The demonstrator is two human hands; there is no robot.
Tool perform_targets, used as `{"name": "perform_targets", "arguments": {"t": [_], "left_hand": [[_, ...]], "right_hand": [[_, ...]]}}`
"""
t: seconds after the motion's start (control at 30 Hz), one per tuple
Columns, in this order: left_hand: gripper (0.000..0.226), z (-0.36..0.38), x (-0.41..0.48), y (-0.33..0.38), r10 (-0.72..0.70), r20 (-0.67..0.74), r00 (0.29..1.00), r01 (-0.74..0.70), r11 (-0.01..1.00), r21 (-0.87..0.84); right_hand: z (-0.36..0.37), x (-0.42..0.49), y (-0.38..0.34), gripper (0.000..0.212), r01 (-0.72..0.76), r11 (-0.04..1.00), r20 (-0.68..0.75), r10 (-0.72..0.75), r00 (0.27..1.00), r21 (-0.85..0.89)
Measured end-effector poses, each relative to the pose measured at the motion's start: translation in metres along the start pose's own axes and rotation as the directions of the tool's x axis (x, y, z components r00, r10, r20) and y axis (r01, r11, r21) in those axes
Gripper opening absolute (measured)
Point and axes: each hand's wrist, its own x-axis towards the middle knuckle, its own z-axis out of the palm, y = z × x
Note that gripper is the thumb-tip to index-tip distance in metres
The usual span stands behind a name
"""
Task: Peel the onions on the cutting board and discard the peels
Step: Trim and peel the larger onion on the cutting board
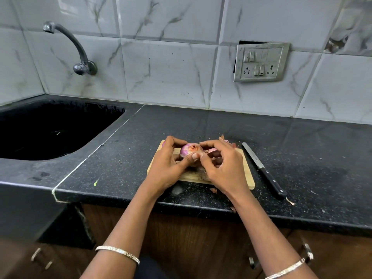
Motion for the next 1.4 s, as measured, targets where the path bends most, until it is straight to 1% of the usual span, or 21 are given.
{"name": "perform_targets", "arguments": {"t": [0.07, 0.13, 0.2, 0.27, 0.4, 0.43, 0.5, 0.57, 0.67, 0.73, 0.83, 0.9, 0.97, 1.07, 1.17, 1.3, 1.4], "left_hand": [[0.048, -0.002, -0.001, 0.001, 0.014, -0.009, 1.0, -0.014, 1.0, 0.003], [0.043, -0.002, -0.001, 0.003, 0.043, 0.013, 0.999, -0.043, 0.999, 0.0], [0.047, -0.002, -0.002, 0.007, 0.066, 0.051, 0.996, -0.067, 0.998, 0.01], [0.05, -0.003, -0.002, 0.008, 0.073, 0.079, 0.994, -0.074, 0.997, 0.016], [0.04, -0.003, -0.004, 0.011, 0.073, 0.099, 0.992, -0.075, 0.997, 0.017], [0.041, -0.002, -0.004, 0.011, 0.066, 0.111, 0.992, -0.065, 0.998, -0.005], [0.049, 0.0, -0.004, 0.011, 0.054, 0.142, 0.988, -0.047, 0.998, -0.053], [0.055, 0.001, -0.003, 0.01, 0.046, 0.162, 0.986, -0.034, 0.996, -0.077], [0.056, 0.001, -0.003, 0.01, 0.036, 0.141, 0.989, -0.026, 0.997, -0.069], [0.056, 0.0, -0.003, 0.008, 0.034, 0.128, 0.991, -0.03, 0.999, -0.034], [0.055, -0.002, -0.003, 0.006, 0.059, 0.112, 0.992, -0.064, 0.997, 0.042], [0.054, -0.001, -0.002, 0.005, 0.07, 0.096, 0.993, -0.078, 0.993, 0.083], [0.057, 0.0, -0.002, 0.004, 0.058, 0.066, 0.996, -0.066, 0.991, 0.114], [0.062, 0.0, -0.002, 0.004, 0.03, 0.02, 0.999, -0.033, 0.988, 0.149], [0.064, 0.0, -0.002, 0.005, 0.025, 0.004, 1.0, -0.025, 0.986, 0.164], [0.065, 0.0, -0.003, 0.008, 0.03, 0.018, 0.999, -0.032, 0.984, 0.175], [0.072, 0.0, -0.005, 0.011, 0.059, 0.061, 0.996, -0.067, 0.987, 0.147]], "right_hand": [[-0.001, 0.0, -0.002, 0.026, 0.021, 1.0, 0.036, -0.022, 0.999, 0.013], [0.0, -0.001, -0.002, 0.039, 0.029, 1.0, 0.067, -0.03, 0.997, 0.008], [0.001, -0.001, -0.002, 0.047, 0.01, 1.0, 0.088, -0.012, 0.996, 0.029], [0.001, -0.001, -0.001, 0.051, -0.018, 0.997, 0.105, 0.01, 0.994, 0.077], [0.002, -0.001, -0.004, 0.053, -0.001, 0.997, 0.078, -0.005, 0.997, 0.083], [0.002, -0.001, -0.003, 0.054, -0.007, 0.995, 0.074, 0.0, 0.997, 0.099], [0.002, -0.001, -0.003, 0.055, -0.025, 0.989, 0.072, 0.015, 0.997, 0.143], [0.002, -0.001, -0.002, 0.055, -0.042, 0.985, 0.063, 0.032, 0.998, 0.17], [0.002, -0.001, 0.001, 0.05, -0.078, 0.976, 0.029, 0.074, 0.997, 0.204], [0.002, 0.0, 0.005, 0.048, -0.114, 0.969, 0.028, 0.11, 0.994, 0.218], [0.003, 0.001, 0.012, 0.038, -0.167, 0.965, 0.03, 0.164, 0.986, 0.201], [0.003, 0.002, 0.014, 0.038, -0.181, 0.964, 0.016, 0.181, 0.983, 0.196], [0.002, 0.003, 0.012, 0.041, -0.171, 0.967, 0.007, 0.173, 0.985, 0.188], [0.0, 0.002, 0.009, 0.03, -0.133, 0.971, 0.01, 0.133, 0.991, 0.197], [-0.001, 0.001, 0.009, 0.028, -0.126, 0.974, 0.018, 0.125, 0.992, 0.19], [0.0, 0.001, 0.008, 0.026, -0.095, 0.987, -0.007, 0.097, 0.995, 0.13], [-0.002, 0.0, 0.005, 0.025, -0.077, 0.992, -0.058, 0.082, 0.995, 0.096]]}}
